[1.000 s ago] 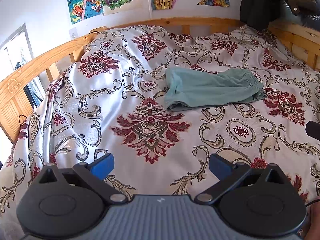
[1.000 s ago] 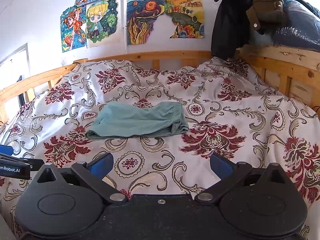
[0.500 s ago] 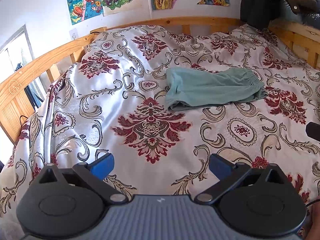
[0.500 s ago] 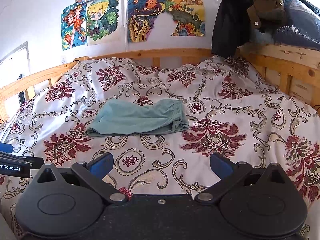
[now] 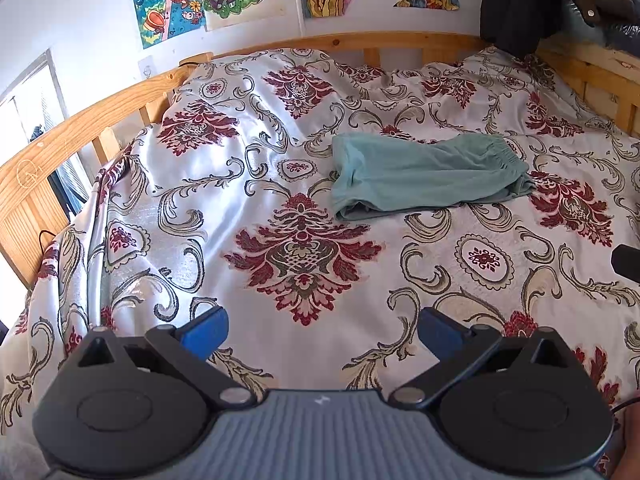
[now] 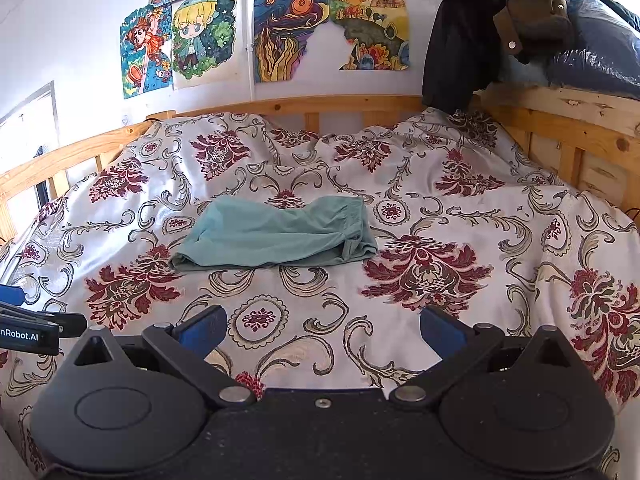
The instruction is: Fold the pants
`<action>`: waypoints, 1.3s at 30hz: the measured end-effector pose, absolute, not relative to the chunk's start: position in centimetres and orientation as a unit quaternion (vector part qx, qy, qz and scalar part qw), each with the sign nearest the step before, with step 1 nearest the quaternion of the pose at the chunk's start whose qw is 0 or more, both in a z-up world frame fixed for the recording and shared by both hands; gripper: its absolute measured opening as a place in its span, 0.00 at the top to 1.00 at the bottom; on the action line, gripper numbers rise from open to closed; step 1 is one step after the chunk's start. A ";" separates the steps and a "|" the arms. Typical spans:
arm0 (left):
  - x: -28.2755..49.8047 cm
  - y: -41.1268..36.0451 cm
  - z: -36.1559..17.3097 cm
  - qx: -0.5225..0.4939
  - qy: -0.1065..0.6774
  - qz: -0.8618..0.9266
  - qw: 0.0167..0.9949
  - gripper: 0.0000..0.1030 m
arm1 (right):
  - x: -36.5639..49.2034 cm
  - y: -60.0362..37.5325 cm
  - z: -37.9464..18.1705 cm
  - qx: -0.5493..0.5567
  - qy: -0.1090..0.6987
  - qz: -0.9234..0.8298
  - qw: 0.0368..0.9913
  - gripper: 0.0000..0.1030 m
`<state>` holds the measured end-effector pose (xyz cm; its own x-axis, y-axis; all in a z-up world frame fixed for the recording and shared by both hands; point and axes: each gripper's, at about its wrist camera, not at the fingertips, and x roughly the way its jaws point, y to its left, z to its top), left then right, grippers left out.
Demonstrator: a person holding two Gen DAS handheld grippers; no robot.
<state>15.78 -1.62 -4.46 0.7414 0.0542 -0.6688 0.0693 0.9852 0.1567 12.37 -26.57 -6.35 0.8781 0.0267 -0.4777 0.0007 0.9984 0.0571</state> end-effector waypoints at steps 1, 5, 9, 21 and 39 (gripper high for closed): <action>15.8 -1.6 -4.4 0.086 0.360 -0.004 0.929 0.00 | 12.4 -26.6 -6.3 0.028 0.247 0.007 0.969 0.01; 15.8 -1.7 -4.4 0.086 0.359 -0.004 0.929 0.00 | 12.4 -26.6 -6.3 0.028 0.247 0.008 0.969 0.01; 15.8 -1.6 -4.5 0.087 0.360 -0.004 0.929 0.00 | 12.4 -26.6 -6.2 0.027 0.247 0.007 0.969 0.01; 15.8 -1.6 -4.6 0.086 0.363 -0.006 0.928 0.00 | 12.4 -26.6 -6.5 0.028 0.249 0.008 0.968 0.01; 15.9 -2.0 -4.6 0.077 0.384 -0.030 0.920 0.00 | 12.4 -26.6 -6.5 0.027 0.251 0.008 0.968 0.01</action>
<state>15.89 -2.04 -4.64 0.7034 0.0034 -0.7107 0.1148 0.9863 0.1184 12.39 -26.59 -6.49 0.8741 0.0291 -0.4849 -0.0018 0.9984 0.0568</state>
